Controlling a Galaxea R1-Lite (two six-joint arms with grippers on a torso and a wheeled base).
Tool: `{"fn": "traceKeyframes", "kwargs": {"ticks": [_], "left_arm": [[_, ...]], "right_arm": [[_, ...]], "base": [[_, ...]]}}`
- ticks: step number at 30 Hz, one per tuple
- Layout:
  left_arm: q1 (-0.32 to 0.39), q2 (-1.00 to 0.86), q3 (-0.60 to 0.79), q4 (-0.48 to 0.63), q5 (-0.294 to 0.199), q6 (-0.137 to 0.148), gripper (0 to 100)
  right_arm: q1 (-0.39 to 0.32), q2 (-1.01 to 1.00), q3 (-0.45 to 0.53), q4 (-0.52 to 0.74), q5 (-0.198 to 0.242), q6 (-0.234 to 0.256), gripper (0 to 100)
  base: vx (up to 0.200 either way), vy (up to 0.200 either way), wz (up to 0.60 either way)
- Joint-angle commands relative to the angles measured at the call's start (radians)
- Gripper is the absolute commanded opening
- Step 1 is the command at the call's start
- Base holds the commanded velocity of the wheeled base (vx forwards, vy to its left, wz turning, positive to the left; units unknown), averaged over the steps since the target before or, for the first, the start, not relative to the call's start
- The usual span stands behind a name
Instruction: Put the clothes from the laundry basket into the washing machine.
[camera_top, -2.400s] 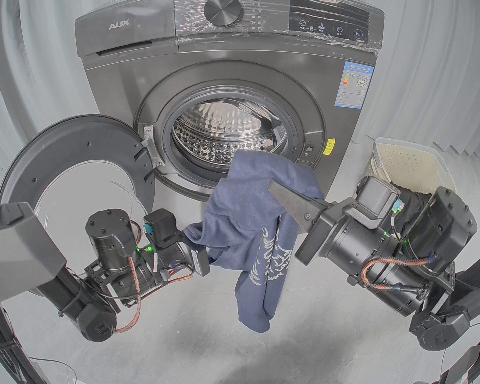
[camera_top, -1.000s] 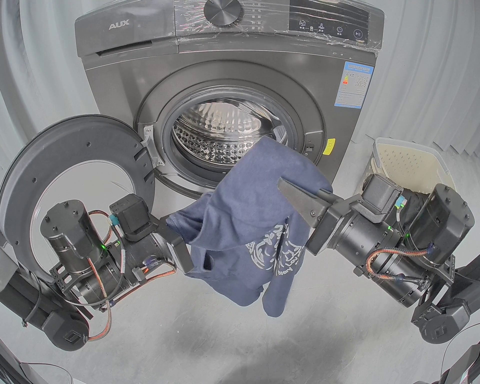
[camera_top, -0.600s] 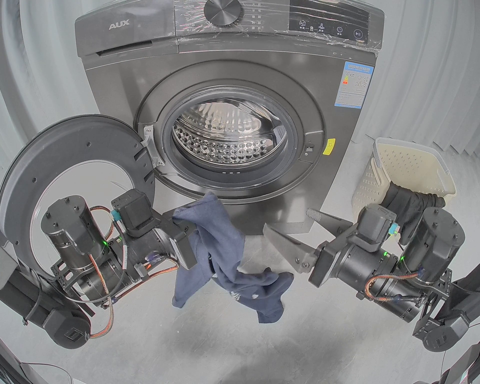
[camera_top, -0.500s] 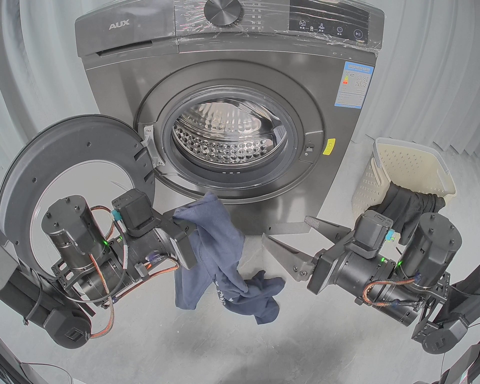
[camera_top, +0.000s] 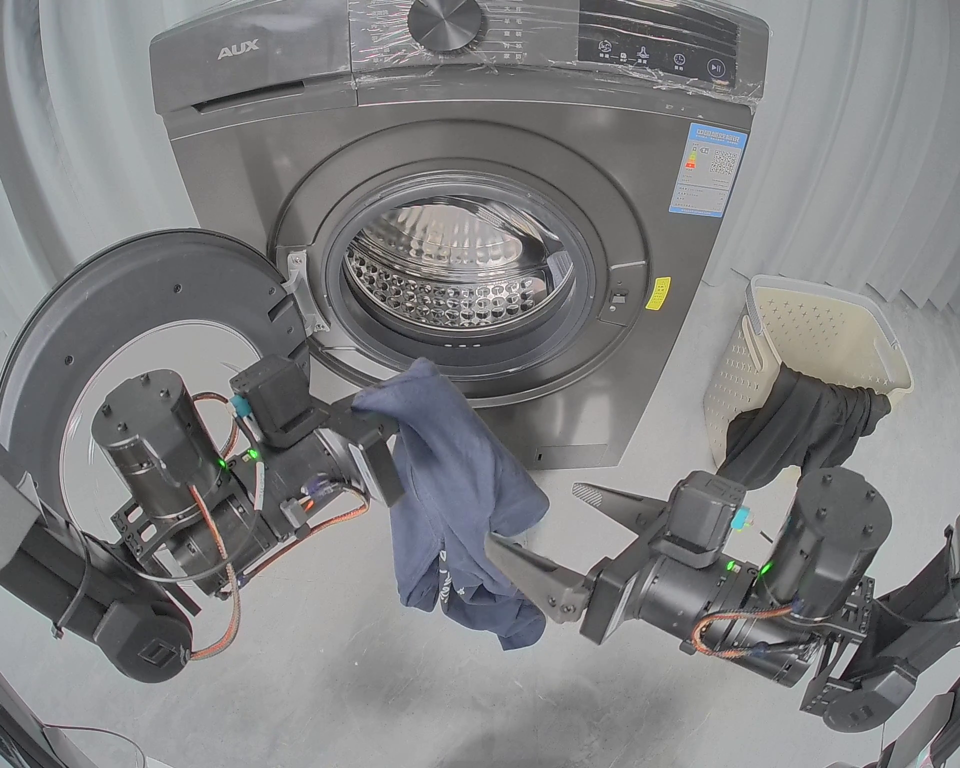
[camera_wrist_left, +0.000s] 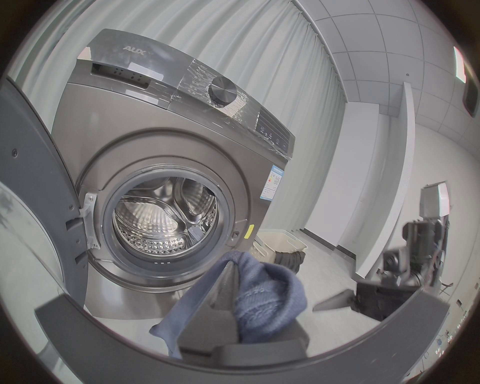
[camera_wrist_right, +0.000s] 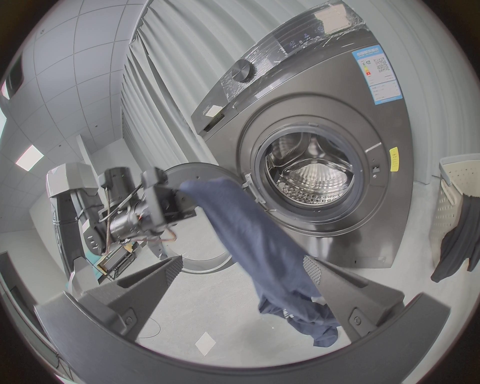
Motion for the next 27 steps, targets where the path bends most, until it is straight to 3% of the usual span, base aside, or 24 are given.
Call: {"fn": "traceKeyframes", "kwargs": {"ticks": [1, 8, 22, 27], "left_arm": [[0.000, 0.025, -0.068, 0.026, 0.025, -0.004, 0], [0.000, 0.025, -0.153, 0.096, 0.044, -0.029, 0], [-0.009, 0.014, -0.176, 0.127, 0.047, -0.029, 0], [-0.012, 0.003, -0.176, 0.133, 0.062, -0.027, 0]], "right_arm": [[0.051, 0.063, 0.000, -0.013, 0.005, 0.004, 100], [0.103, 0.155, -0.045, -0.054, 0.007, 0.039, 100], [0.087, 0.379, -0.224, -0.056, 0.010, 0.038, 100], [0.064, 0.456, -0.342, -0.048, 0.010, 0.030, 100]], "base": [[0.000, 0.000, 0.00], [0.000, 0.000, 0.00], [0.000, 0.000, 0.00], [0.000, 0.000, 0.00]]}}
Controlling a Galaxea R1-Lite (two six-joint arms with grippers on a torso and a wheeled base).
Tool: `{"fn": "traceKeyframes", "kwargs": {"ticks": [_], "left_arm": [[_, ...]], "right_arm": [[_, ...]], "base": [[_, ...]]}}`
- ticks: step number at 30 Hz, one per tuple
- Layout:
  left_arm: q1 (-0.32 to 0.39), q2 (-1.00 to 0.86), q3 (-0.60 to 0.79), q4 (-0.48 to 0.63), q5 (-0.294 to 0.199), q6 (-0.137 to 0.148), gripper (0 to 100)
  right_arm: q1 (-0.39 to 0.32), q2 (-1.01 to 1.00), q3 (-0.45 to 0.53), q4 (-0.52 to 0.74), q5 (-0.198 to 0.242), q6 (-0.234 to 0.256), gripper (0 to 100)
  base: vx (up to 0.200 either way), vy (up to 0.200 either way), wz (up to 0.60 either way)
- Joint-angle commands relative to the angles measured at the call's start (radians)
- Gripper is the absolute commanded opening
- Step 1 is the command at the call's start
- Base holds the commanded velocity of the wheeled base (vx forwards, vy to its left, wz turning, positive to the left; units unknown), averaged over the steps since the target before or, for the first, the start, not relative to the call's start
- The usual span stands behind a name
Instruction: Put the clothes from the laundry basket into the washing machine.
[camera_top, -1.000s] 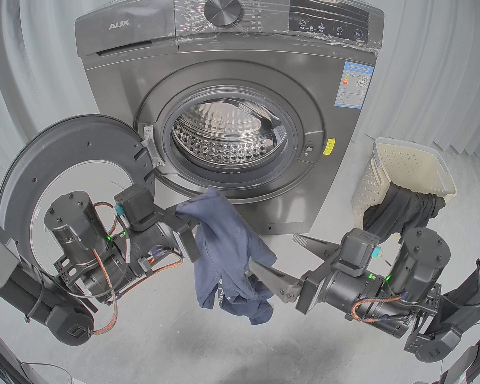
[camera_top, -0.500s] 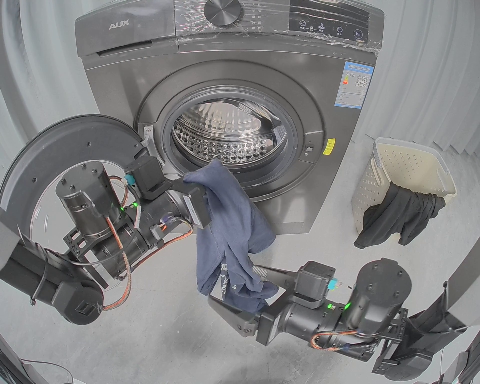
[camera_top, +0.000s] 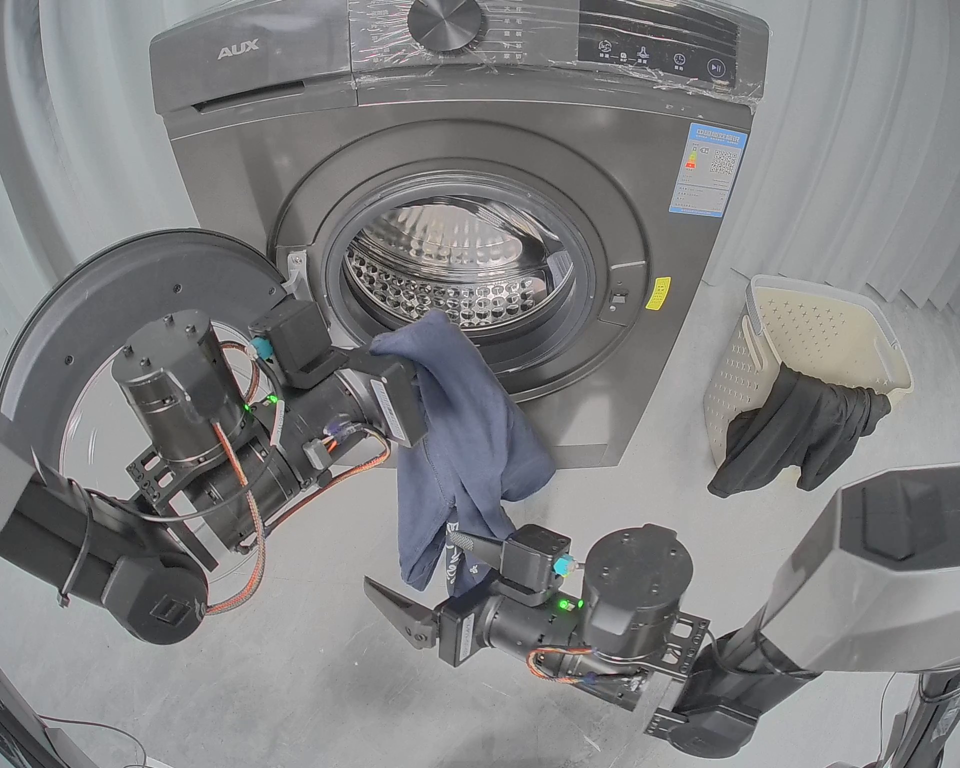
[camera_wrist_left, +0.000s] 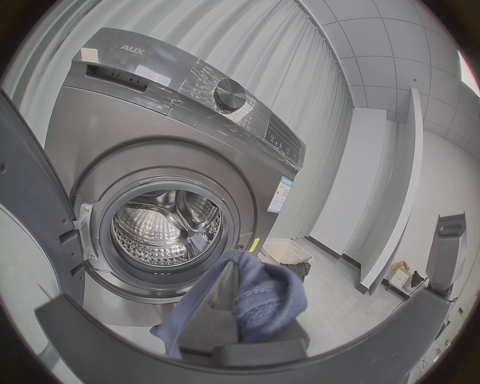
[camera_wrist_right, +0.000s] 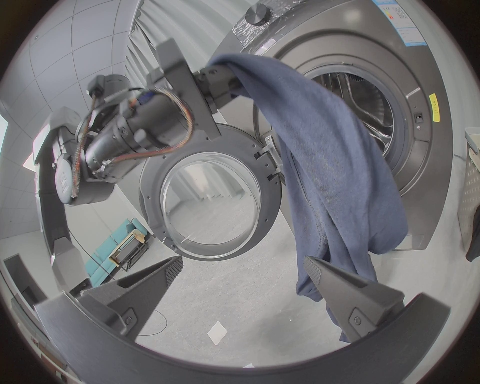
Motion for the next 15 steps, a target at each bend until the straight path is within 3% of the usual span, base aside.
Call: {"fn": "traceKeyframes", "kwargs": {"ticks": [1, 11, 15], "left_arm": [[-0.005, -0.015, 0.000, 0.007, 0.012, 0.000, 0], [-0.018, -0.021, 0.000, 0.020, 0.017, 0.000, 0], [-0.018, -0.032, 0.000, 0.021, 0.017, 0.000, 0]], "right_arm": [[-0.028, 0.098, -0.103, 0.013, 0.000, -0.005, 100], [-0.096, 0.162, -0.263, 0.108, 0.020, -0.006, 100], [-0.114, 0.177, -0.279, 0.115, 0.020, -0.006, 100]], "base": [[0.000, 0.000, 0.00], [0.000, 0.000, 0.00], [0.000, 0.000, 0.00]]}}
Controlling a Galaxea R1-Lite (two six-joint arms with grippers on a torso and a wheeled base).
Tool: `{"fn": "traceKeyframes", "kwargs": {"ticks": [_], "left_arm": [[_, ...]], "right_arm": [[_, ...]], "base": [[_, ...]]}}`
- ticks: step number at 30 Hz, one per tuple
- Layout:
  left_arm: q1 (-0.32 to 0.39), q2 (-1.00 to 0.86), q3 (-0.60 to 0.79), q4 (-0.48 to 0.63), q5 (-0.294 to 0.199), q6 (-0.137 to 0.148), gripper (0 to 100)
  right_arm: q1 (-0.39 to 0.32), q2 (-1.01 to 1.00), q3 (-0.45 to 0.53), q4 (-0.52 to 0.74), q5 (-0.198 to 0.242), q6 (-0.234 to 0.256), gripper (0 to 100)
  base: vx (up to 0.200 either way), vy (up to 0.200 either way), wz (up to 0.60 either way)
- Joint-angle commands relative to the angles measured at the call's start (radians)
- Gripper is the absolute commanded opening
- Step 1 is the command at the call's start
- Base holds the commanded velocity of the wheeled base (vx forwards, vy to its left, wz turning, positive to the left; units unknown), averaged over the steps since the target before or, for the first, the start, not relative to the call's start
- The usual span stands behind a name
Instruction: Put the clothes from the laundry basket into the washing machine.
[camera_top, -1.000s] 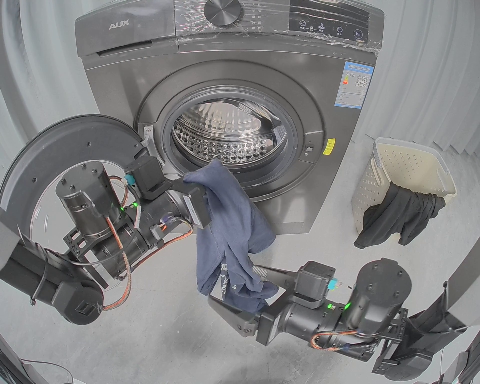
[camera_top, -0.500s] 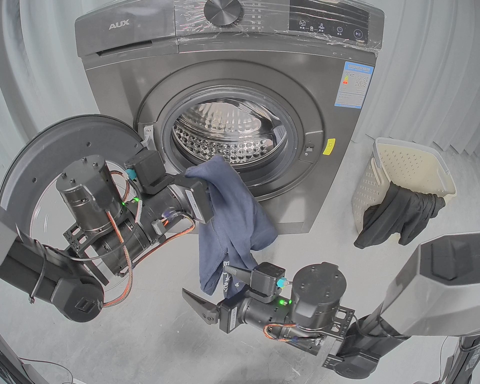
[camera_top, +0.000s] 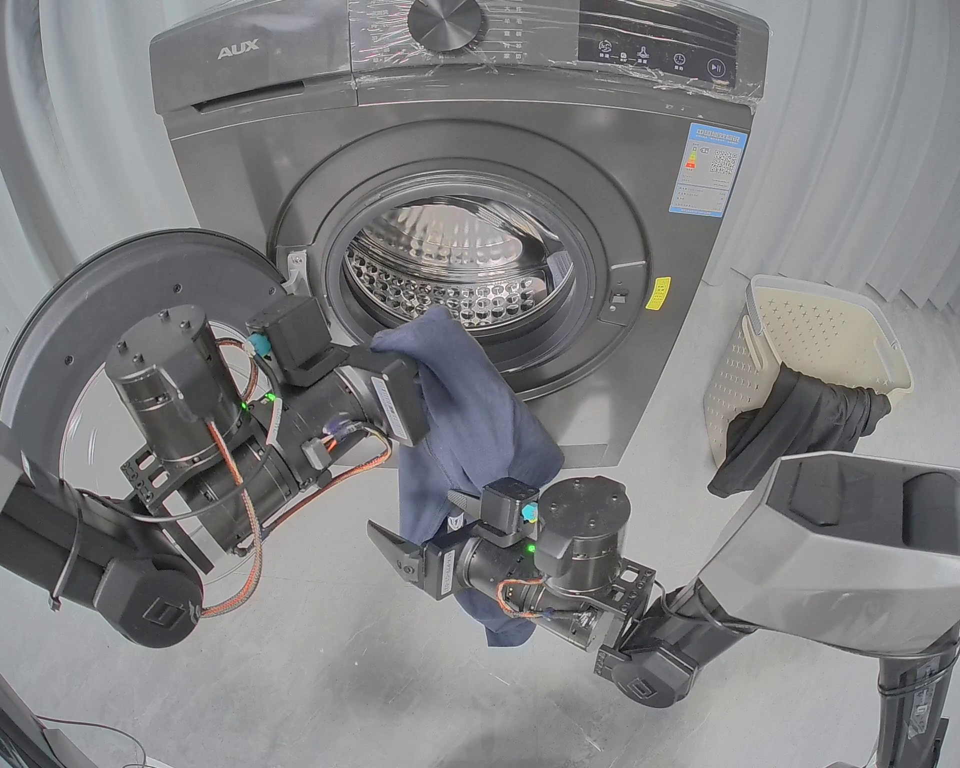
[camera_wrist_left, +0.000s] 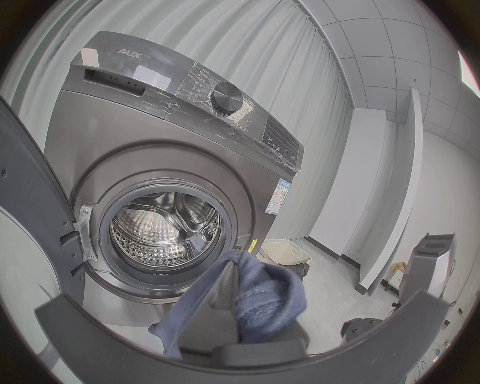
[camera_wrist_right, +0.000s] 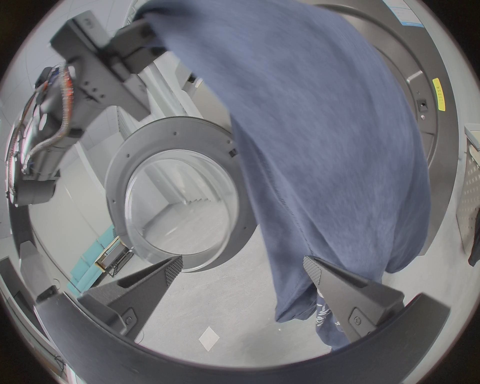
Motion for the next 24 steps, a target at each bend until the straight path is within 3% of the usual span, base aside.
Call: {"fn": "traceKeyframes", "kwargs": {"ticks": [1, 11, 24], "left_arm": [[-0.001, -0.012, 0.002, 0.003, 0.000, 0.001, 0], [-0.001, -0.012, 0.006, 0.005, 0.000, 0.001, 0], [-0.003, -0.012, 0.012, 0.003, 0.002, 0.000, 0]], "right_arm": [[-0.023, 0.042, -0.027, 0.003, -0.001, 0.000, 100], [-0.063, 0.073, -0.030, 0.009, -0.004, -0.017, 100], [-0.068, 0.111, -0.130, -0.014, -0.007, -0.027, 100]], "base": [[0.000, 0.000, 0.00], [0.000, 0.000, 0.00], [0.000, 0.000, 0.00]]}}
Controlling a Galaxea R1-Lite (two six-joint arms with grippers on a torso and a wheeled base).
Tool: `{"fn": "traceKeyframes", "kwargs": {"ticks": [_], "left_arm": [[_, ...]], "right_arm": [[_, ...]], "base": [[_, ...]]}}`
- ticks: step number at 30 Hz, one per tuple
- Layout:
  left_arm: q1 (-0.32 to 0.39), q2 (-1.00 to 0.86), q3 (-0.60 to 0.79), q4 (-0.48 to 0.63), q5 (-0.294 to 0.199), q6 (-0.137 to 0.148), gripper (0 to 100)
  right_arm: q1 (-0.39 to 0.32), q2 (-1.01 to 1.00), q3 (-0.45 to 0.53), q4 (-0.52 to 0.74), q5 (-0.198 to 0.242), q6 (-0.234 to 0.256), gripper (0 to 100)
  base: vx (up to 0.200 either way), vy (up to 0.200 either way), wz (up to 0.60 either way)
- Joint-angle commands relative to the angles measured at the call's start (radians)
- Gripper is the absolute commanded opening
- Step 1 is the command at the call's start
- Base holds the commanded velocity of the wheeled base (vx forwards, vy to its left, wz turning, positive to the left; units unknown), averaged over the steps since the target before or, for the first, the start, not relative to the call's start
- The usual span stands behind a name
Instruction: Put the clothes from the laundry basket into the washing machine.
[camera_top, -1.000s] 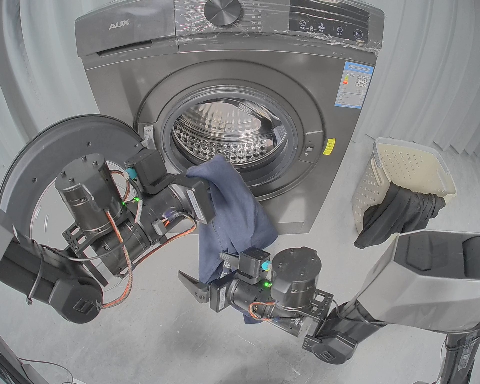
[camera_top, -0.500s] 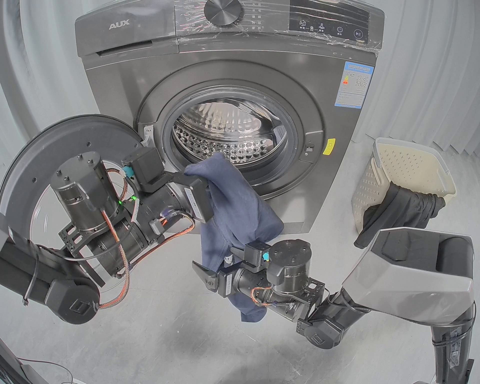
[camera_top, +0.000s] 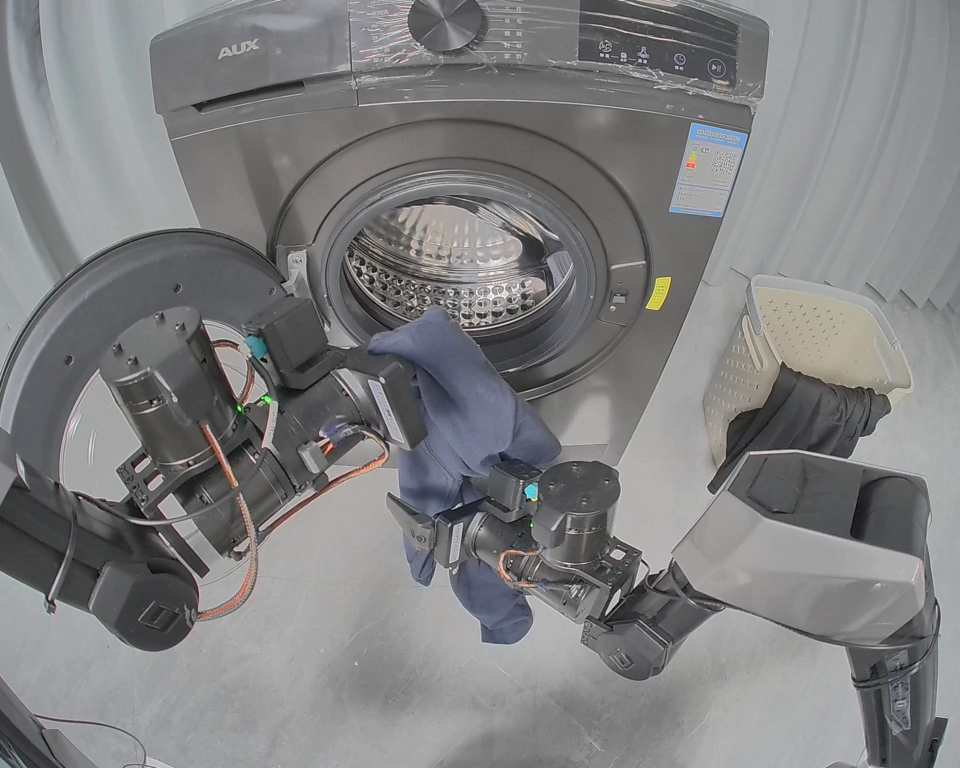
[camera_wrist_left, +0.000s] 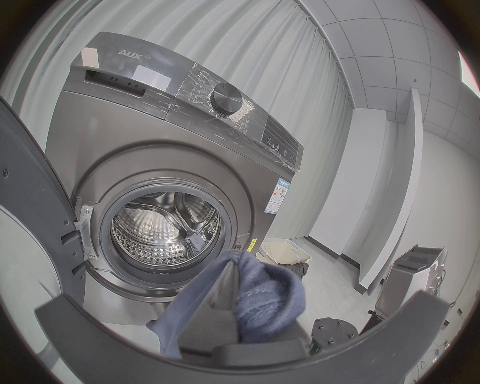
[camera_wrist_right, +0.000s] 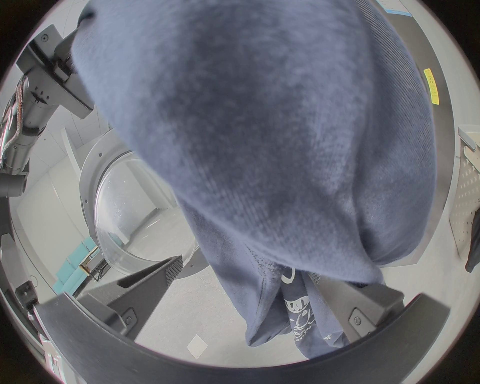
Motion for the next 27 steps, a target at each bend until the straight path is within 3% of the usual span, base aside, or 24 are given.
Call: {"fn": "traceKeyframes", "kwargs": {"ticks": [1, 3, 4, 12, 27], "left_arm": [[0.000, 0.000, 0.000, 0.000, 0.001, 0.001, 0], [0.001, 0.001, 0.000, 0.000, 0.001, -0.001, 0], [0.001, 0.001, 0.000, 0.000, 0.001, -0.001, 0], [0.014, 0.017, -0.009, 0.000, 0.001, -0.001, 0], [0.038, 0.050, -0.029, -0.006, 0.033, -0.001, 0]], "right_arm": [[0.008, 0.011, -0.011, -0.005, 0.000, 0.000, 100], [0.009, 0.011, -0.011, -0.011, -0.002, 0.001, 100], [0.011, 0.009, -0.009, -0.021, -0.003, 0.001, 0], [0.029, -0.046, 0.060, -0.032, -0.003, 0.001, 0], [0.100, -0.295, 0.419, -0.089, -0.008, -0.002, 0]], "base": [[0.000, 0.000, 0.00], [0.000, 0.000, 0.00], [0.000, 0.000, 0.00], [0.000, 0.000, 0.00], [0.000, 0.000, 0.00]]}}
